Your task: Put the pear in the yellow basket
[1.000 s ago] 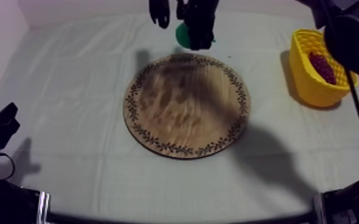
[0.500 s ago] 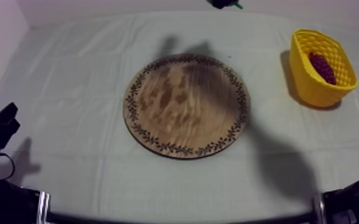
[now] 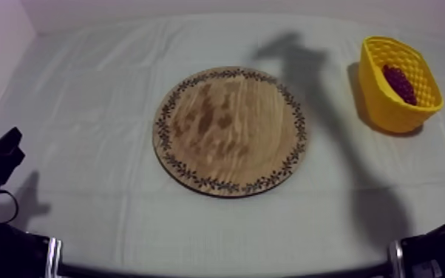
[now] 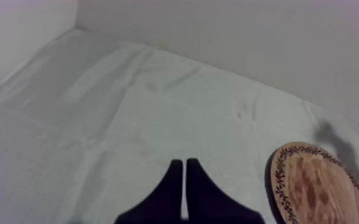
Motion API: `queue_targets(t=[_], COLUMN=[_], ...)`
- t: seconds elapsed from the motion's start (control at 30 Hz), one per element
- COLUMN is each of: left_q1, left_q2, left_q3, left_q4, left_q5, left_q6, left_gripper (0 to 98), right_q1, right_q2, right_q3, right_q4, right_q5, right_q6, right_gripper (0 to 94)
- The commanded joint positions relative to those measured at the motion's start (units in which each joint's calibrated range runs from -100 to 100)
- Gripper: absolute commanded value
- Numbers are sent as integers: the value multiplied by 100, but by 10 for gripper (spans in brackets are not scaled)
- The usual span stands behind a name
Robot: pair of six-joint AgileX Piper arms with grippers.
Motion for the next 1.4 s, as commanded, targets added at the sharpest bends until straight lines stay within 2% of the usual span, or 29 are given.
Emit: queue_targets(t=[0.0,0.27,0.67,1.0,1.13,1.27,1.37], left_q1=[0,0,0,0,0,0,0], left_q2=[0,0,0,0,0,0,0], left_q3=[0,0,0,0,0,0,0], left_q4=[-1,-1,-1,-1,-1,-1,-1], left_q5=[-1,-1,-1,-1,-1,-1,-1], left_q6=[1,1,1,1,1,1,1], left_gripper=[1,1,1,1,1,1,1], right_q1=[211,700,1300,1523,1550,1580,1610], right_q2=[-58,-323,-636,-637,-590,-532,-532], right_q3=[210,946,2911,3995,4196,4261,4228], right_q4=[34,109,201,129,-29,-245,-348], right_q5=[-119,-402,-1320,-1555,-1617,-1680,-1767], right_q6=[-274,-651,-1428,-1423,-1246,-1008,-897], right_gripper=[328,326,335,332,407,582,670])
